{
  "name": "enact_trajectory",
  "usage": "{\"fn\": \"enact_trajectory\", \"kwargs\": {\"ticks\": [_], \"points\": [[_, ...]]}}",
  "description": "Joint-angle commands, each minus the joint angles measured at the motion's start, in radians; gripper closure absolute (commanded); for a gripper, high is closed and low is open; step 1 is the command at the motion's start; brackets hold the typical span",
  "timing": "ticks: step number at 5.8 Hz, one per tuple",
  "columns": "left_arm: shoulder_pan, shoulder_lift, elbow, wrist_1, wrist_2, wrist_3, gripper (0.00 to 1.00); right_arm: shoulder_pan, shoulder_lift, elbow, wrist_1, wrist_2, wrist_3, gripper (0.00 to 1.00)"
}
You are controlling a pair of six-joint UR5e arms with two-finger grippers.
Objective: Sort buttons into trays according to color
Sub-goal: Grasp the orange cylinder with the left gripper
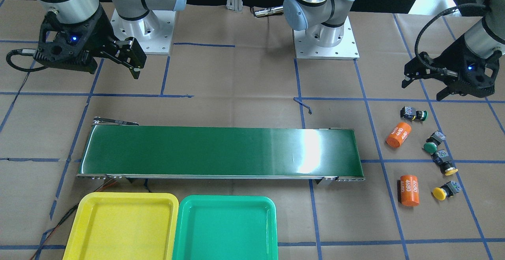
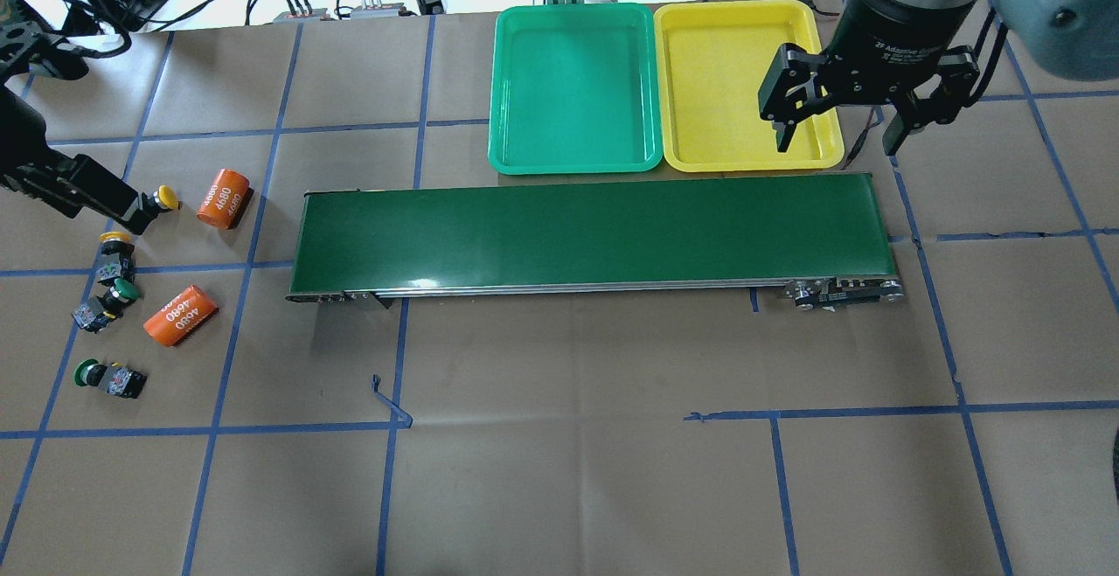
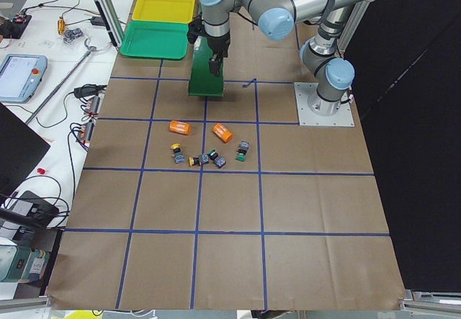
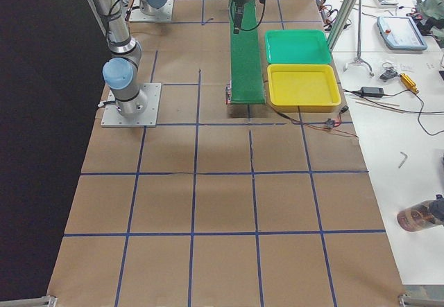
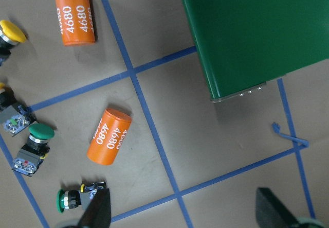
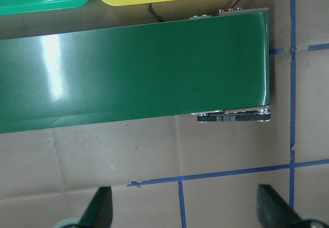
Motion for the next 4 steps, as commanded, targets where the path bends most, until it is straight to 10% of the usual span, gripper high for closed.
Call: {"fn": "enact_trajectory", "kwargs": {"ticks": [1, 4], "points": [[0.033, -0.044, -0.088, 0.150, 0.003, 0.194, 0.02, 0.000, 0.000, 0.000, 0.000, 0.000, 0.000, 0.00], [0.116, -0.156, -0.201, 0.371, 0.015, 0.337, 0.02, 0.000, 0.000, 0.000, 0.000, 0.000, 0.002, 0.00]]}}
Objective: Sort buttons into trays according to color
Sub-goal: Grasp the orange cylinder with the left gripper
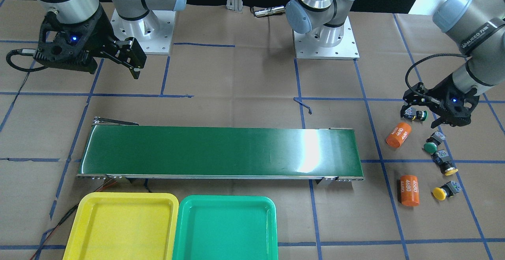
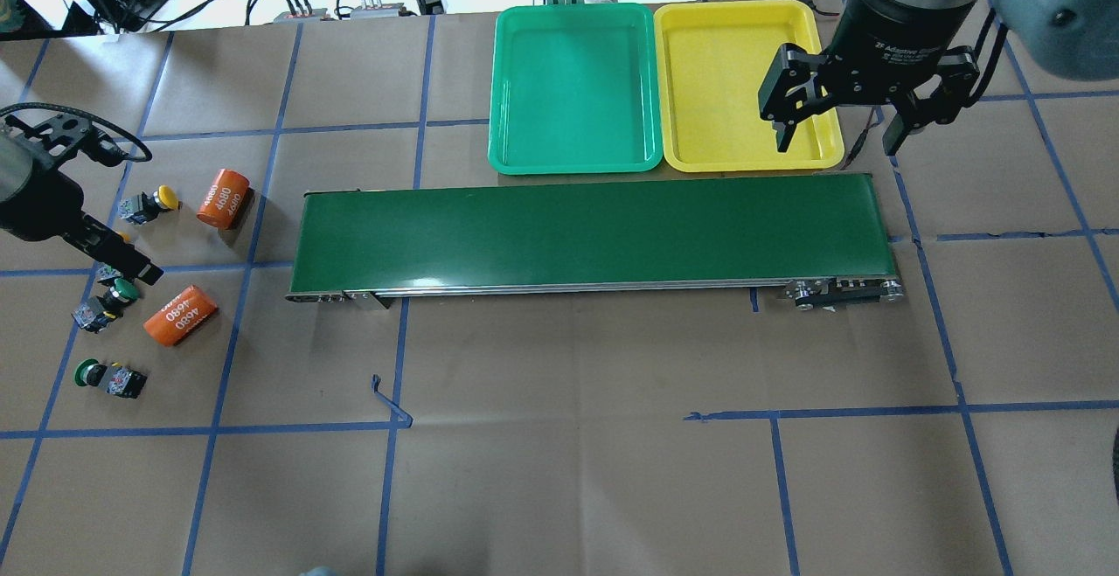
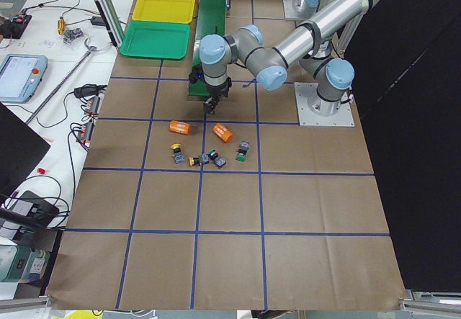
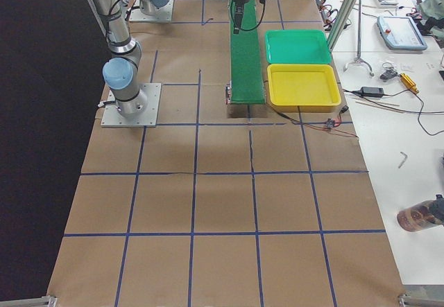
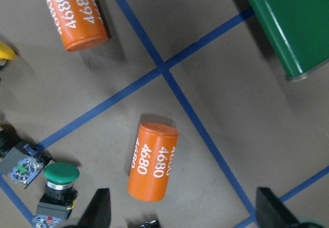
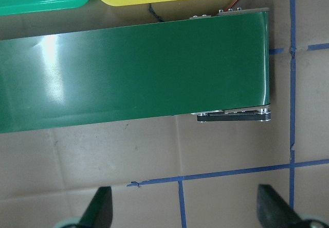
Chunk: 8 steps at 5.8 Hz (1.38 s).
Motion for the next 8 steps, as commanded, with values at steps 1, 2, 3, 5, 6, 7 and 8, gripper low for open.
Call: {"fn": "enact_trajectory", "kwargs": {"ticks": [1, 2, 3, 5, 6, 7, 8], "points": [[0.031, -0.060, -0.052, 0.090, 0.022, 0.119, 0.02, 0.000, 0.000, 0.000, 0.000, -0.002, 0.000, 0.00], [0.036, -0.096, -0.072, 0.169, 0.024, 0.202, 0.02, 0.000, 0.000, 0.000, 0.000, -0.002, 0.000, 0.00], [0.037, -0.119, -0.107, 0.215, 0.021, 0.223, 0.02, 0.000, 0.000, 0.000, 0.000, 0.000, 0.000, 0.00], [0.037, -0.160, -0.164, 0.322, 0.015, 0.227, 0.04, 0.000, 0.000, 0.000, 0.000, 0.000, 0.000, 0.00], [0.037, -0.177, -0.167, 0.332, 0.012, 0.246, 0.19, 0.000, 0.000, 0.000, 0.000, -0.002, 0.000, 0.00], [0.037, -0.179, -0.167, 0.334, 0.016, 0.249, 0.62, 0.000, 0.000, 0.000, 0.000, 0.000, 0.000, 0.00], [0.037, -0.176, -0.156, 0.334, 0.015, 0.223, 0.90, 0.000, 0.000, 0.000, 0.000, -0.002, 0.000, 0.00]]}}
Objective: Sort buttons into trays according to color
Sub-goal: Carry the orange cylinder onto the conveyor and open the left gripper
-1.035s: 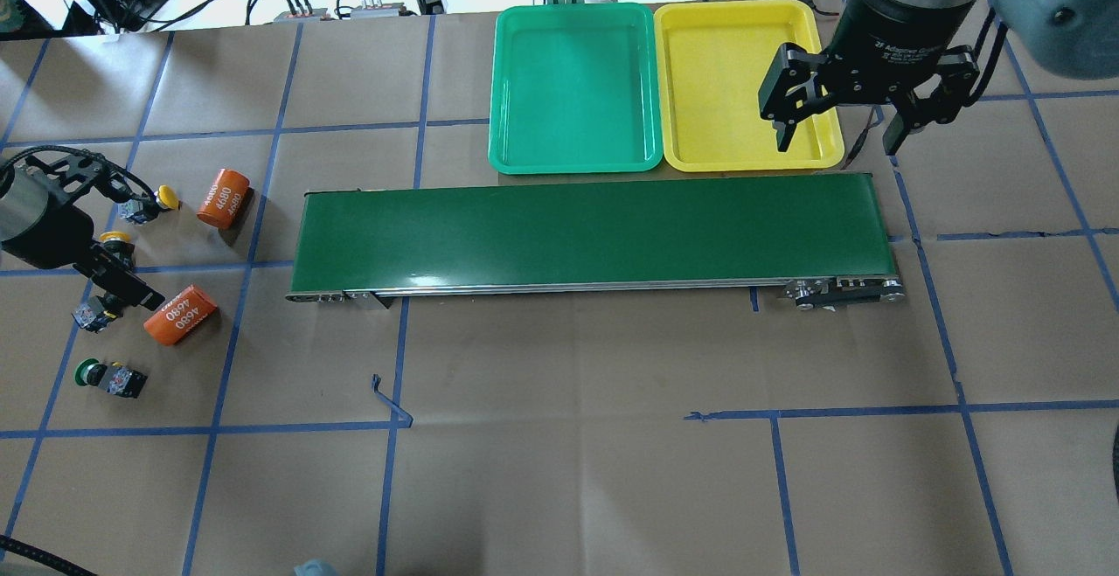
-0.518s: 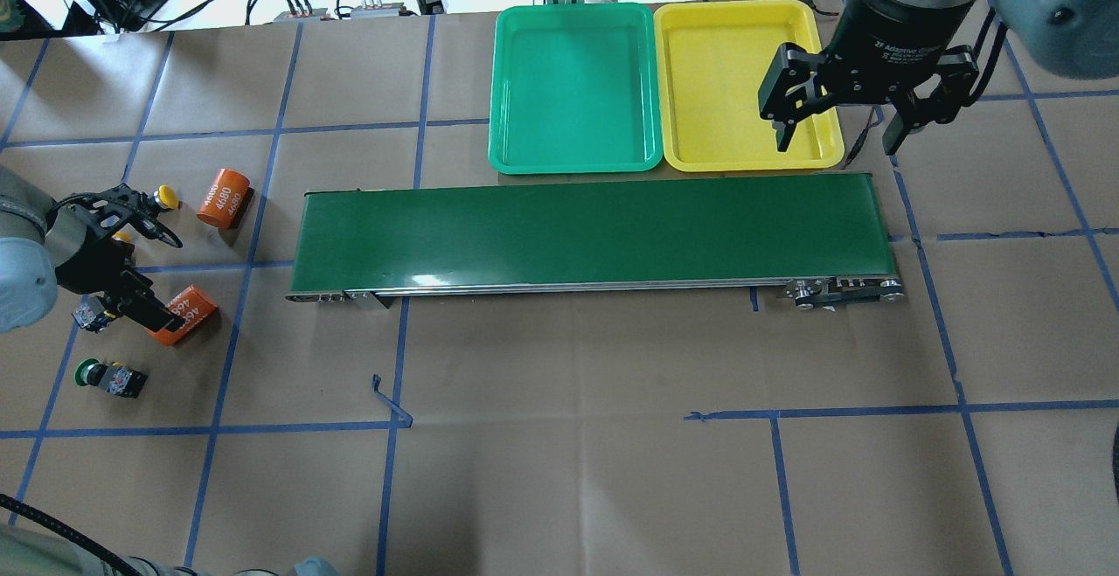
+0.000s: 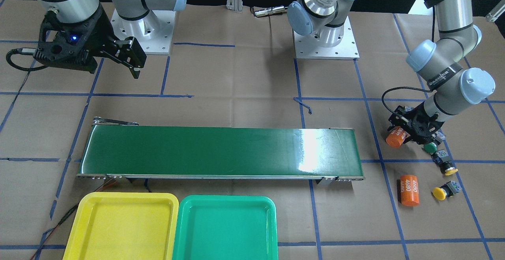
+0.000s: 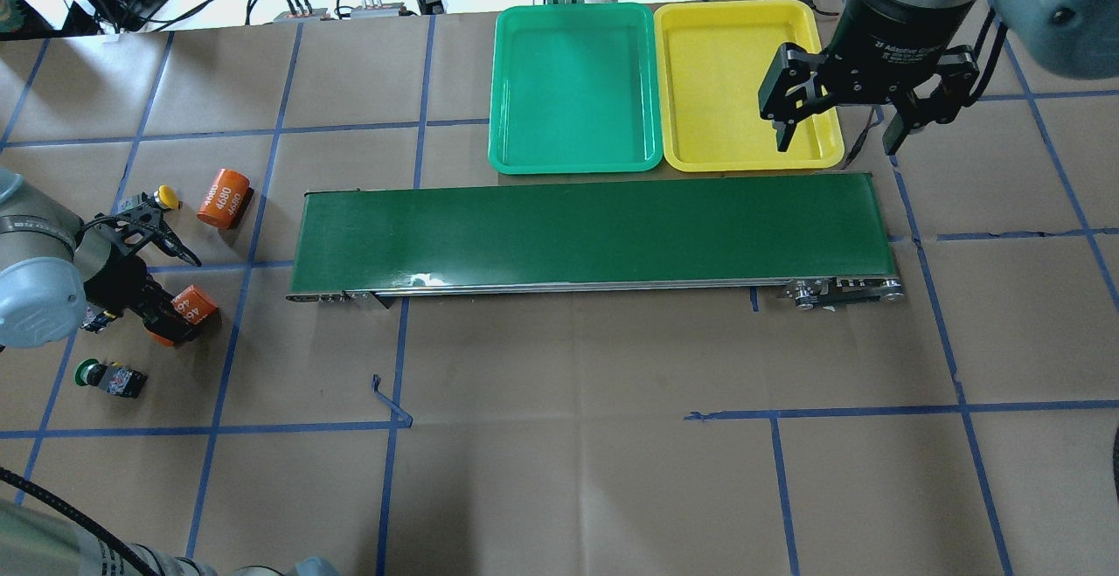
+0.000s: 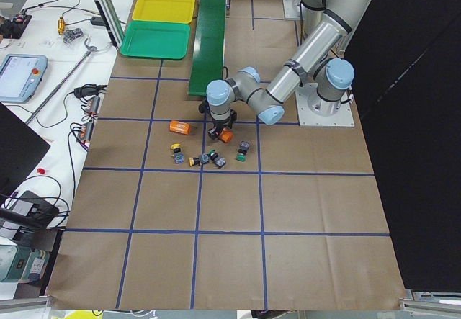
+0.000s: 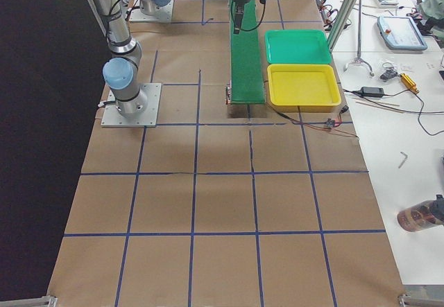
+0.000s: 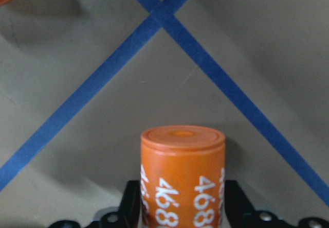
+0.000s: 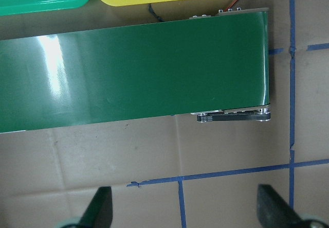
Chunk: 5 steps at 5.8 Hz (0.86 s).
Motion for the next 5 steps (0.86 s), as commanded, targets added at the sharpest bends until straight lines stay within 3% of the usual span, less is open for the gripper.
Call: {"fn": "enact_trajectory", "kwargs": {"ticks": [1, 2, 4, 5], "points": [[-0.017, 0.019, 0.014, -0.002, 0.003, -0.054, 0.98, 0.000, 0.000, 0.000, 0.000, -0.001, -0.002, 0.00], [-0.041, 0.037, 0.036, -0.014, -0.002, -0.036, 0.99, 0.000, 0.000, 0.000, 0.000, -0.001, -0.002, 0.00], [-0.276, 0.115, 0.066, -0.040, -0.002, -0.018, 1.00, 0.000, 0.002, 0.002, 0.000, 0.007, -0.040, 0.00], [-0.372, 0.132, 0.138, -0.158, -0.006, 0.020, 1.00, 0.000, 0.008, 0.002, -0.002, 0.007, -0.151, 0.00]]}}
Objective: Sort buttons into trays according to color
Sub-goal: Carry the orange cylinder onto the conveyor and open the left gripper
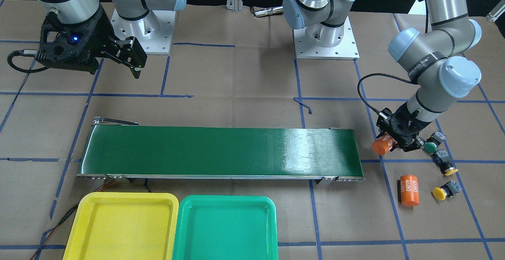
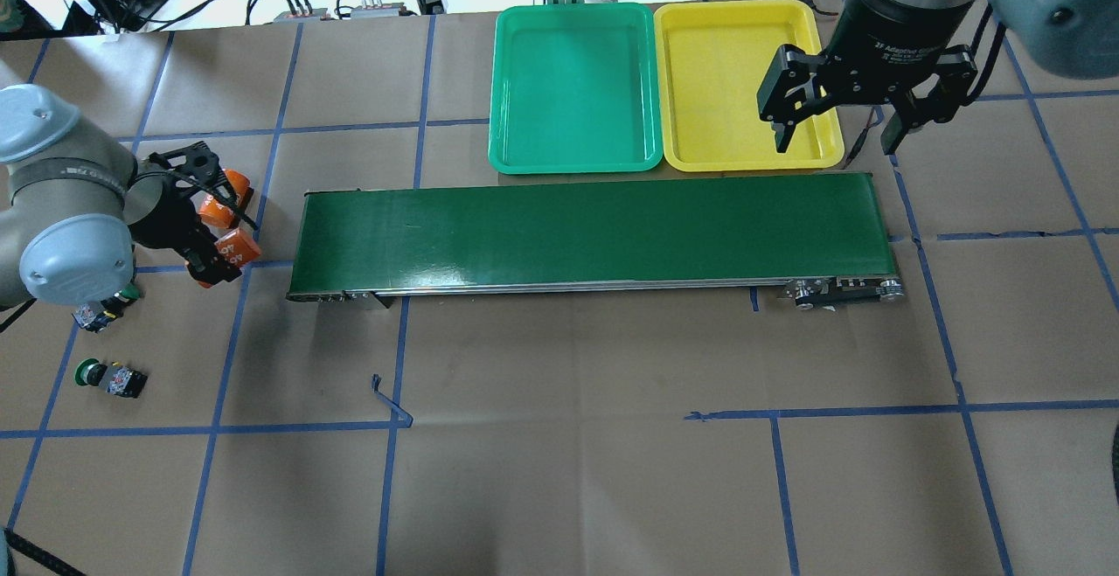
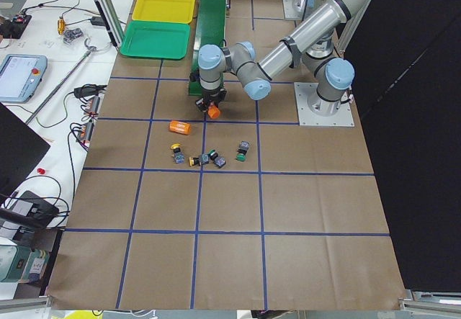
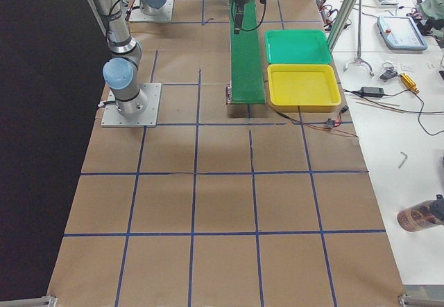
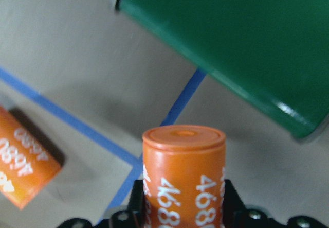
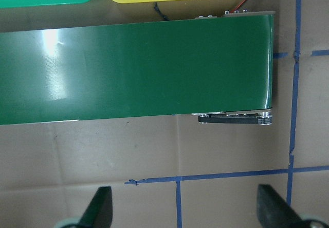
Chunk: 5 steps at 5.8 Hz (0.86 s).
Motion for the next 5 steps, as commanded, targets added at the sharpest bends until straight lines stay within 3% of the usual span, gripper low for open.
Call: {"fn": "enact_trajectory", "kwargs": {"ticks": [1, 3, 5], "points": [[-0.165, 0.014, 0.107, -0.164, -0.005, 0.071, 1.00, 0.002, 0.009, 0.002, -0.001, 0.003, -0.202, 0.00], [-0.198, -0.010, 0.099, -0.167, -0.008, 0.220, 0.99, 0.006, 0.001, 0.040, 0.001, 0.006, -0.459, 0.00], [-0.200, -0.041, 0.086, -0.158, -0.003, 0.217, 0.93, 0.009, 0.009, 0.068, 0.001, 0.033, -0.890, 0.00]]}}
